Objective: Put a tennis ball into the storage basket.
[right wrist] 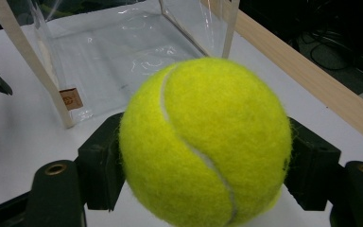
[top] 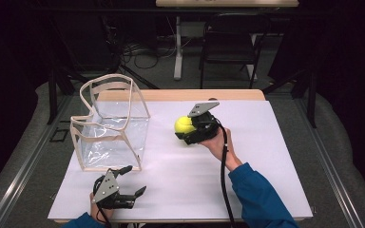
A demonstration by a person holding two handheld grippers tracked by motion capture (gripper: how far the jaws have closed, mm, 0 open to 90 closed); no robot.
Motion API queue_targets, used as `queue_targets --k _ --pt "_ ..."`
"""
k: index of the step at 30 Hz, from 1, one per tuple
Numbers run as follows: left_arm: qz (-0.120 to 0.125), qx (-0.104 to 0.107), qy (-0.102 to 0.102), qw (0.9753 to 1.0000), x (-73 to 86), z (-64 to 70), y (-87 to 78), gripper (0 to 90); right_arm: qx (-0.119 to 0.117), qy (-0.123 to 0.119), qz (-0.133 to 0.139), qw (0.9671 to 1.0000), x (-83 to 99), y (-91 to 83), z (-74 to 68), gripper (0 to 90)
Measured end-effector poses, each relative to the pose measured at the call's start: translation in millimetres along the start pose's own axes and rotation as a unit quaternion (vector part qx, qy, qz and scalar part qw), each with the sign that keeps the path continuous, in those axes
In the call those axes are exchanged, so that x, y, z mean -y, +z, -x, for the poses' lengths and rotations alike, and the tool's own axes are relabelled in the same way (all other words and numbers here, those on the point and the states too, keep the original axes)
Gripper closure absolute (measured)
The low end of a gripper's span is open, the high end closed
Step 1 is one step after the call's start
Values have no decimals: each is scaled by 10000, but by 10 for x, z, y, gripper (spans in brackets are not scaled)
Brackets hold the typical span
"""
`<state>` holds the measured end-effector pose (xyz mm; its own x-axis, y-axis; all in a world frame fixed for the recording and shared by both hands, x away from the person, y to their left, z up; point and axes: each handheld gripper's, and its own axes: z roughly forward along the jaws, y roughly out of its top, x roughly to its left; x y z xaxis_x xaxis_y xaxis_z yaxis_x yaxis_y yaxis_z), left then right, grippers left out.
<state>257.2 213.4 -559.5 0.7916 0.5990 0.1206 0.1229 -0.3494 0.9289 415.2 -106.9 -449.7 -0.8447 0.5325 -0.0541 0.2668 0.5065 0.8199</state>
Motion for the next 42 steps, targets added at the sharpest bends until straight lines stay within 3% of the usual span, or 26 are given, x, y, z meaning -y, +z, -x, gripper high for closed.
queue_targets --k 42 --pt "15 4 -6 10000 0 -4 -5 160 -63 -221 -136 9996 -331 61 10 264"
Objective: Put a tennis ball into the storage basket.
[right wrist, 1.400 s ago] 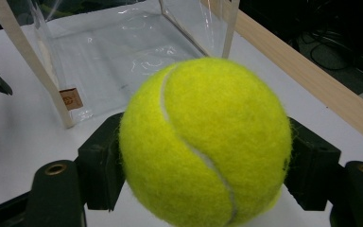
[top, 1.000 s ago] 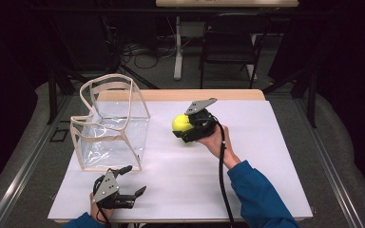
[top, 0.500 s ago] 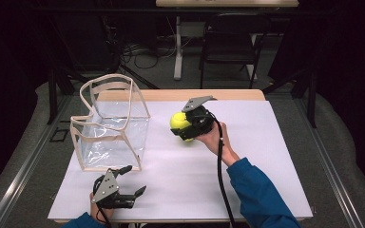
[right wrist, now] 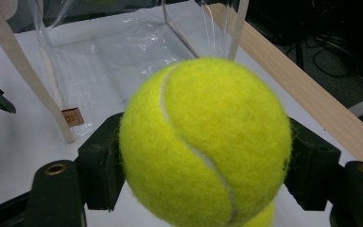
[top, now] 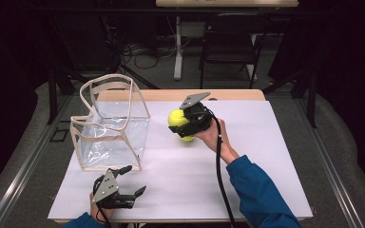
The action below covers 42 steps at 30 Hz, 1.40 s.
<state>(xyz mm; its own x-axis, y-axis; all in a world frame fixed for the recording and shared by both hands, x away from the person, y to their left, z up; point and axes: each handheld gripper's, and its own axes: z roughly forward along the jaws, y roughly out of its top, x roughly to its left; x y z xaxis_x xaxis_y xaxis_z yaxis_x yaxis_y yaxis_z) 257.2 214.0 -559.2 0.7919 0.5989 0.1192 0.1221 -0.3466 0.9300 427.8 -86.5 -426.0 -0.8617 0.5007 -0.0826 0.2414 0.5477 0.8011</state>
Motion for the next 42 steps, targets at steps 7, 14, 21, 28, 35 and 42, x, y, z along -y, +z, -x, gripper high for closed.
queue_targets --k 7,14,21,28,35,42 --pt "-6 -9 -2 10000 0 2 0 160 -26 -47 -2 10000 -74 19 -16 264" --pt "-7 -17 -3 10000 1 -3 -2 160 -55 -133 -38 9999 -168 22 -41 264" --pt "7 -8 -2 10000 -1 -1 -2 160 -59 -197 -79 9998 -229 38 -58 264" --pt "-2 -13 -11 10000 1 -3 -1 160 -70 -218 -104 9997 -282 42 -47 264" --pt "-9 -24 -16 10000 1 -3 -1 160 -83 -233 -167 9996 -344 57 -43 264" --pt "1 -11 -4 10000 -1 -5 -4 160 -82 -280 -186 9994 -412 48 -34 264"
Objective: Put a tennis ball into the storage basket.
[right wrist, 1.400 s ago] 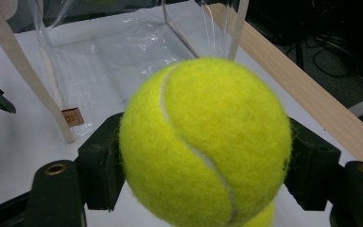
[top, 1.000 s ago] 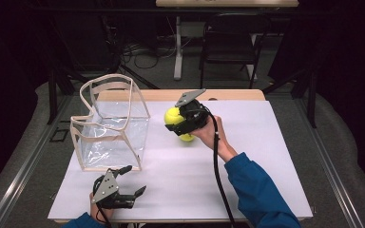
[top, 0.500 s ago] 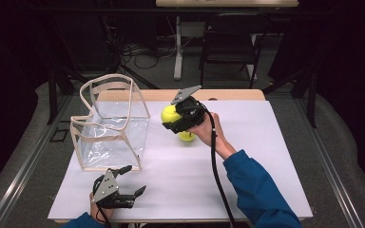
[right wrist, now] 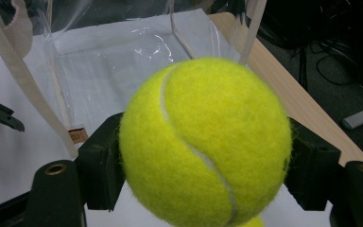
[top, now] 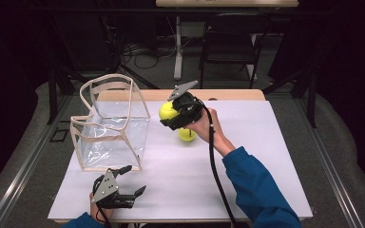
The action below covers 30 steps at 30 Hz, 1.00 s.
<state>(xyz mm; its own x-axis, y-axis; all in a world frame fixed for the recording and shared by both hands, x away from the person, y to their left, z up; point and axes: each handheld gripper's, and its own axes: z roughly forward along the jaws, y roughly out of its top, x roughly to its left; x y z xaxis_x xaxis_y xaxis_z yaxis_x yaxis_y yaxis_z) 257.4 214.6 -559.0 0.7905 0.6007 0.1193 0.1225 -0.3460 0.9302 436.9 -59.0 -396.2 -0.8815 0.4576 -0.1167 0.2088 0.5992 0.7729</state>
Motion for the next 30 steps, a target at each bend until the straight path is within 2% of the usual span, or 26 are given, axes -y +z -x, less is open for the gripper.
queue_targets --k 30 --pt "38 -4 2 10000 2 -3 -2 160 14 -111 88 9999 -239 -2 -5 264"
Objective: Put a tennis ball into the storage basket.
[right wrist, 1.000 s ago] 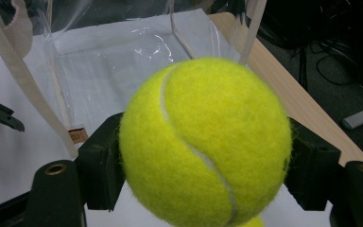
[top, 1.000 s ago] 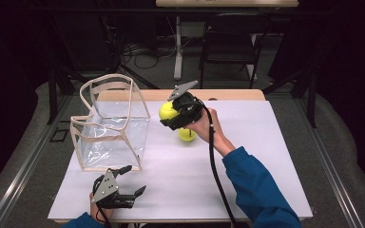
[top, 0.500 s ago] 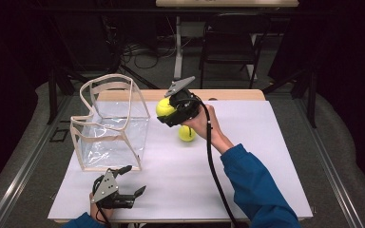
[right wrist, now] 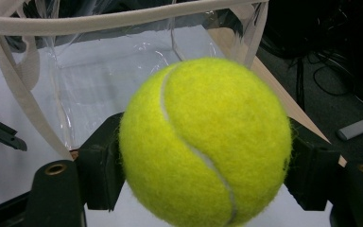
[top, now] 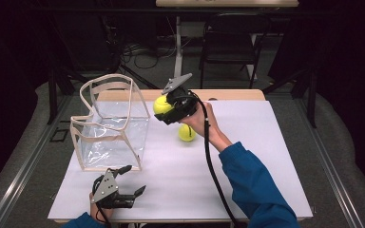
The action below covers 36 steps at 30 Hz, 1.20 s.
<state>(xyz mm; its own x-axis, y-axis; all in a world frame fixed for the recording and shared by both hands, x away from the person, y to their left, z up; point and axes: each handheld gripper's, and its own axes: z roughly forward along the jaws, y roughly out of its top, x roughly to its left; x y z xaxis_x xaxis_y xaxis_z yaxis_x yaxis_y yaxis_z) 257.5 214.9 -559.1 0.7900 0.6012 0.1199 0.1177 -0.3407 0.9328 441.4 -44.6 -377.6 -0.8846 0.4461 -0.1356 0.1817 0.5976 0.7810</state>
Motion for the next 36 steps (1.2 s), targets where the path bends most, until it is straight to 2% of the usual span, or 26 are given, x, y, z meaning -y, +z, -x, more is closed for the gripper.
queue_targets --k 17,36 --pt "21 -19 -7 10000 1 -8 -10 160 -28 -52 -7 10000 -114 50 9 264" --pt "26 -19 -14 10000 1 -12 -12 160 -42 -52 153 9999 -275 54 -1 264"
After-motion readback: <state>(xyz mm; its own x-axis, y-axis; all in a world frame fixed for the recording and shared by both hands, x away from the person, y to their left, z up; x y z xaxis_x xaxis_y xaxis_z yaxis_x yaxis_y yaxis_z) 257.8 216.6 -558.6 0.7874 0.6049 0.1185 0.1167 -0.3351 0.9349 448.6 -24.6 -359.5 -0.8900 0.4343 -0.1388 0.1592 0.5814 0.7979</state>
